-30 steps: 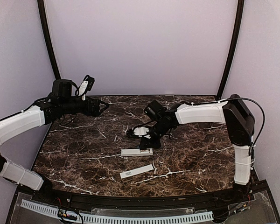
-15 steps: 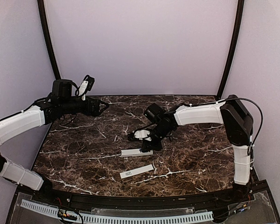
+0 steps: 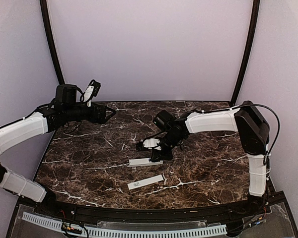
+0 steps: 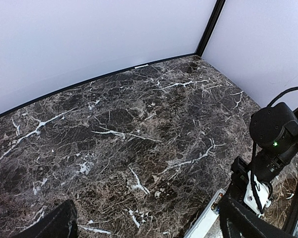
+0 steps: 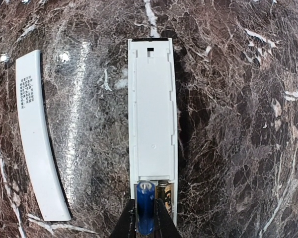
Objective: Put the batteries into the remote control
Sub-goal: Place the battery in the battery compartment, then load the battery into the battery compartment.
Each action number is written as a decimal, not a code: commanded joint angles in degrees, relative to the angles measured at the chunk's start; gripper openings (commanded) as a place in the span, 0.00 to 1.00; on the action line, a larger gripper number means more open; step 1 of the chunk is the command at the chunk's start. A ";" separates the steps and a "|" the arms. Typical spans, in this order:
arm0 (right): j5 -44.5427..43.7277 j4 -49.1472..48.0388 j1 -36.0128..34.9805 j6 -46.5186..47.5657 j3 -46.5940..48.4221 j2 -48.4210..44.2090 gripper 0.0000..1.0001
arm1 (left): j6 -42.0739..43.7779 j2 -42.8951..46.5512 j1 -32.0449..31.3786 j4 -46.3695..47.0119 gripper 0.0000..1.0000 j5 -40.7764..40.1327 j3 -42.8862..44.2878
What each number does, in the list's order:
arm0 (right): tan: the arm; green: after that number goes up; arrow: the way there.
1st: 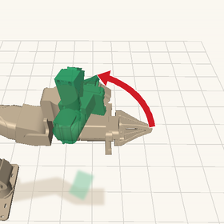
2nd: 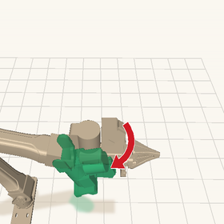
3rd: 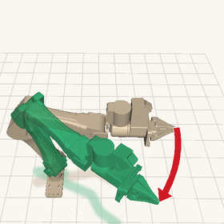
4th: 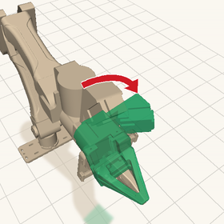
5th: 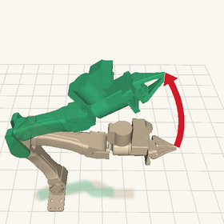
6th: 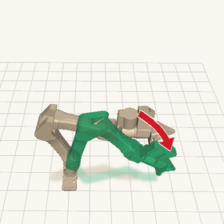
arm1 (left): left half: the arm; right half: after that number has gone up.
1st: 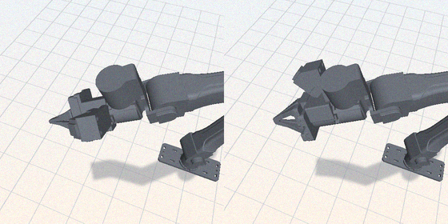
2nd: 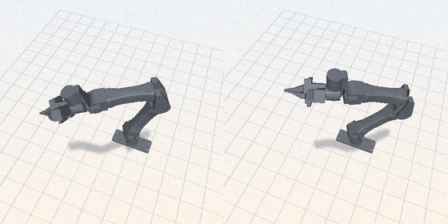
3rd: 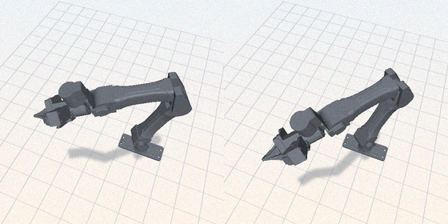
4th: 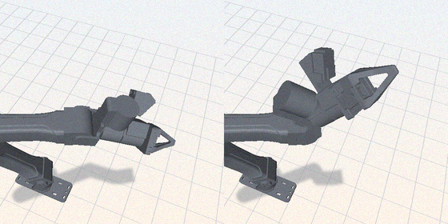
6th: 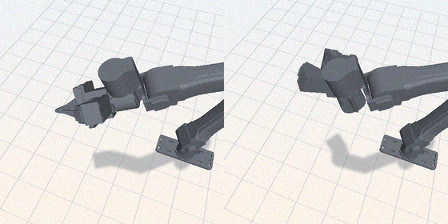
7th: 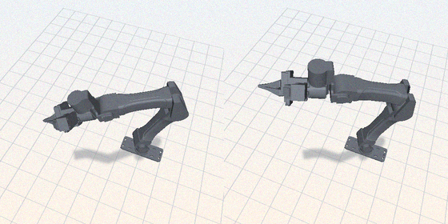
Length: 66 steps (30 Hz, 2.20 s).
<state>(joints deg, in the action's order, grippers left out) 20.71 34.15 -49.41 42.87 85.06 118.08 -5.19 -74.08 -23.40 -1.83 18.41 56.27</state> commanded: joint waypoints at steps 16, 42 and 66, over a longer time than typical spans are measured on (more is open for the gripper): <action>-1.21 1.70 -0.69 -5.37 3.96 -3.40 0.17 | 1.89 -0.30 0.28 0.23 0.99 -1.38 -0.71; -0.51 -15.28 8.01 -58.57 -8.88 -24.56 0.98 | 43.18 -15.29 -15.56 -10.90 0.96 -3.02 -7.37; -14.69 -5.44 -0.98 -77.34 -5.90 -8.42 0.90 | 38.86 -25.30 -18.61 -14.64 0.67 -4.08 0.34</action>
<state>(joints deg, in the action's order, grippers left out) 5.74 29.43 -49.25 -32.34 76.82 108.42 35.18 -98.45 -41.80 -12.80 13.45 53.45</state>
